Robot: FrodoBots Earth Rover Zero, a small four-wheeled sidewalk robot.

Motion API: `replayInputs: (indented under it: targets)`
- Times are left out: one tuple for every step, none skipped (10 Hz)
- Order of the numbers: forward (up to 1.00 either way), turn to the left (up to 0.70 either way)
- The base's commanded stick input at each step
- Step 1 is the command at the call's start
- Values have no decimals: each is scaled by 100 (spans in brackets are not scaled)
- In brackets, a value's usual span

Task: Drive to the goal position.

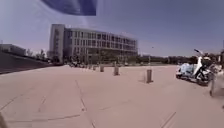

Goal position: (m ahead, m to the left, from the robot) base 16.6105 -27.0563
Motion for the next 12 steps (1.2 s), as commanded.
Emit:
replayInputs:
  targets:
    - [100, 0]
    - [100, 0]
    - [100, 0]
    - [100, 0]
    - [100, 0]
    - [100, 0]
    - [100, 0]
    - [100, 0]
    - [100, 0]
    - [100, 0]
    - [100, 0]
    - [100, 0]
